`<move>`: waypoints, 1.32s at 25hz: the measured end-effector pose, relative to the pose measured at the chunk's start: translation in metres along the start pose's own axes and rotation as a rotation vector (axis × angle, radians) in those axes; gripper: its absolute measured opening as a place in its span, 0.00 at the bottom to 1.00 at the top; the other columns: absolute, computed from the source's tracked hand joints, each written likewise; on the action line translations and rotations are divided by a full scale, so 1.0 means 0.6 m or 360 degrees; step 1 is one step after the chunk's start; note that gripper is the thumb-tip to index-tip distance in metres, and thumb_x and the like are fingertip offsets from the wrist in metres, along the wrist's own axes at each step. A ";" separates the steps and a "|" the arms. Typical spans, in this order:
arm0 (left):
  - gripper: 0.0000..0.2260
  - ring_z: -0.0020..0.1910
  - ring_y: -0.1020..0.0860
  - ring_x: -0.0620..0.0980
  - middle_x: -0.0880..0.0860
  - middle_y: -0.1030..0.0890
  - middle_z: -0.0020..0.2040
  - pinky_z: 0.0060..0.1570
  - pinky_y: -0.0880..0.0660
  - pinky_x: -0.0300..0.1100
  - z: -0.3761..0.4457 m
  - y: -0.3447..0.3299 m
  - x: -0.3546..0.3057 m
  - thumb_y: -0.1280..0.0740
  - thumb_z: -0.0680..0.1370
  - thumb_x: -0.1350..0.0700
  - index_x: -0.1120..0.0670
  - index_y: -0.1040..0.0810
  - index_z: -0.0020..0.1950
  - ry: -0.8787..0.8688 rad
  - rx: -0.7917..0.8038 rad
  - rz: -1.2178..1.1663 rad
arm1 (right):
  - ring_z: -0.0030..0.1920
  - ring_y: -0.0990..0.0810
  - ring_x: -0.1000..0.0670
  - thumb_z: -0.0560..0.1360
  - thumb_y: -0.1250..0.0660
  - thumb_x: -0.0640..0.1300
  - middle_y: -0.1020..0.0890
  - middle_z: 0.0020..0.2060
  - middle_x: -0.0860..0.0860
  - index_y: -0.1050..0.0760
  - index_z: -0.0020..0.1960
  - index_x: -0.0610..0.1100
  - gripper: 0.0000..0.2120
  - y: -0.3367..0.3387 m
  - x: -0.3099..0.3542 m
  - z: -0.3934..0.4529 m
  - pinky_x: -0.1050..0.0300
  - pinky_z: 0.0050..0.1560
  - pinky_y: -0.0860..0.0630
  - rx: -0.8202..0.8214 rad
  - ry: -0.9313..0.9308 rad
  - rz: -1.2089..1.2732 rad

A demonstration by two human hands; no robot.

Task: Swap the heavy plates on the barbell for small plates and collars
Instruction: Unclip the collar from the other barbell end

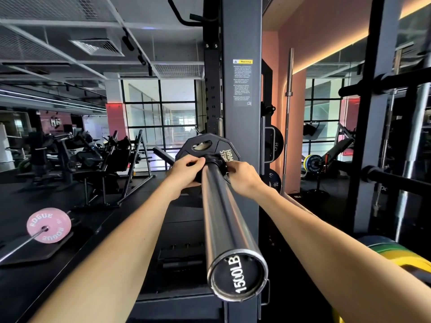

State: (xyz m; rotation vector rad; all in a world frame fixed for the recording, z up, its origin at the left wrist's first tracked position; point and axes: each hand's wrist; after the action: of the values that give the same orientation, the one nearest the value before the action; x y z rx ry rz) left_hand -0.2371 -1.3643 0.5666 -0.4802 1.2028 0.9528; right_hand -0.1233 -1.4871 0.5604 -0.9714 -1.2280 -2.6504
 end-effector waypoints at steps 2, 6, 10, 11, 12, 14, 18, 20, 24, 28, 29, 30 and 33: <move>0.11 0.41 0.24 0.42 0.50 0.23 0.46 0.28 0.24 0.31 -0.002 0.003 -0.006 0.33 0.79 0.51 0.56 0.21 0.56 0.0015 0.0028 -0.0010 | 0.44 0.29 0.38 0.75 0.47 0.35 0.20 0.45 0.40 0.23 0.47 0.38 0.13 0.003 -0.001 0.005 0.54 0.40 0.32 0.0005 -0.0058 0.0040; 0.11 0.38 0.25 0.44 0.50 0.25 0.43 0.30 0.23 0.34 0.000 0.005 -0.012 0.35 0.80 0.49 0.56 0.23 0.53 0.0052 0.0089 0.0037 | 0.38 0.28 0.40 0.81 0.45 0.53 0.26 0.33 0.45 0.34 0.32 0.42 0.22 0.017 0.026 0.027 0.54 0.39 0.31 -0.0055 -0.0230 0.0124; 0.18 0.48 0.23 0.48 0.55 0.23 0.53 0.26 0.24 0.33 0.007 0.003 -0.019 0.42 0.81 0.43 0.57 0.28 0.58 0.0057 0.0115 0.0240 | 0.32 0.17 0.40 0.75 0.45 0.68 0.20 0.34 0.43 0.25 0.39 0.41 0.30 0.007 0.051 0.060 0.49 0.42 0.17 0.0083 -0.0403 0.0077; 0.19 0.49 0.22 0.49 0.55 0.23 0.55 0.26 0.24 0.33 0.008 0.003 -0.024 0.44 0.81 0.41 0.56 0.29 0.59 0.0077 0.0133 0.0303 | 0.34 0.16 0.40 0.74 0.45 0.70 0.19 0.38 0.43 0.25 0.42 0.42 0.30 0.002 0.052 0.068 0.49 0.42 0.17 0.0118 -0.0437 0.0043; 0.20 0.49 0.20 0.51 0.55 0.23 0.56 0.27 0.23 0.35 0.008 0.004 -0.030 0.45 0.81 0.40 0.54 0.30 0.60 0.0114 0.0164 0.0370 | 0.39 0.16 0.40 0.72 0.45 0.71 0.18 0.44 0.43 0.24 0.44 0.43 0.30 -0.002 0.053 0.073 0.48 0.45 0.18 0.0123 -0.0460 0.0017; 0.22 0.45 0.18 0.54 0.57 0.22 0.56 0.29 0.22 0.39 0.011 0.000 -0.038 0.46 0.79 0.36 0.51 0.34 0.61 0.0224 0.0251 0.0424 | 0.53 0.19 0.39 0.71 0.44 0.71 0.20 0.55 0.44 0.23 0.54 0.45 0.31 -0.009 0.047 0.085 0.47 0.55 0.22 0.0088 -0.0518 0.0034; 0.23 0.43 0.22 0.45 0.51 0.23 0.52 0.23 0.26 0.35 0.009 -0.022 -0.038 0.43 0.77 0.34 0.50 0.36 0.60 0.0296 0.0190 0.0263 | 0.55 0.23 0.38 0.75 0.45 0.63 0.21 0.59 0.42 0.24 0.60 0.44 0.27 -0.010 0.047 0.098 0.51 0.54 0.26 0.0079 -0.0446 -0.0038; 0.19 0.38 0.24 0.45 0.51 0.24 0.45 0.21 0.31 0.33 0.012 -0.031 -0.036 0.40 0.78 0.39 0.52 0.36 0.57 0.0277 0.0106 0.0150 | 0.47 0.25 0.40 0.77 0.48 0.60 0.21 0.57 0.41 0.25 0.58 0.42 0.25 -0.010 0.042 0.105 0.53 0.46 0.30 0.0160 -0.0385 -0.0126; 0.13 0.34 0.26 0.47 0.51 0.27 0.38 0.18 0.33 0.32 0.015 -0.035 -0.030 0.37 0.77 0.45 0.51 0.37 0.49 0.0280 0.0070 0.0013 | 0.44 0.28 0.40 0.78 0.46 0.53 0.26 0.45 0.43 0.26 0.50 0.40 0.17 -0.002 0.040 0.105 0.54 0.44 0.31 0.0097 -0.0338 -0.0134; 0.13 0.30 0.27 0.47 0.52 0.29 0.35 0.18 0.33 0.32 0.012 -0.041 -0.026 0.36 0.77 0.49 0.51 0.39 0.44 0.0288 -0.0033 -0.0149 | 0.41 0.27 0.40 0.78 0.43 0.50 0.26 0.40 0.43 0.29 0.43 0.40 0.14 0.003 0.041 0.101 0.54 0.40 0.31 0.0007 -0.0291 -0.0048; 0.12 0.29 0.28 0.46 0.52 0.30 0.35 0.16 0.34 0.32 0.012 -0.044 -0.021 0.37 0.79 0.51 0.52 0.39 0.43 0.0282 -0.0071 -0.0212 | 0.40 0.27 0.41 0.78 0.43 0.48 0.24 0.41 0.42 0.29 0.41 0.39 0.14 0.003 0.033 0.104 0.55 0.38 0.30 -0.0042 -0.0312 0.0056; 0.10 0.28 0.28 0.45 0.52 0.31 0.35 0.15 0.35 0.31 0.012 -0.048 -0.014 0.39 0.80 0.53 0.52 0.38 0.43 0.0286 -0.0103 -0.0302 | 0.40 0.25 0.40 0.79 0.43 0.45 0.22 0.43 0.40 0.29 0.39 0.39 0.13 0.003 0.025 0.104 0.54 0.36 0.29 -0.0106 -0.0355 0.0184; 0.11 0.16 0.30 0.37 0.49 0.28 0.29 0.15 0.37 0.29 0.003 -0.060 -0.013 0.43 0.83 0.57 0.53 0.34 0.40 0.0271 -0.0067 -0.0406 | 0.40 0.21 0.40 0.80 0.46 0.42 0.19 0.38 0.40 0.26 0.41 0.37 0.15 0.011 0.022 0.105 0.54 0.39 0.25 -0.0156 -0.0414 0.0300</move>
State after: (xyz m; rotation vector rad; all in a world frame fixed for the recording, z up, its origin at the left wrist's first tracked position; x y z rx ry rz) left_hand -0.2071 -1.3854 0.5686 -0.7421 1.2409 0.7305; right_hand -0.0990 -1.4443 0.6027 -1.4093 -0.9948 -2.5174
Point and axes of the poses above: each hand's wrist, its own z-axis towards the middle knuckle, its own y-axis out of the back of the hand, x = y × z
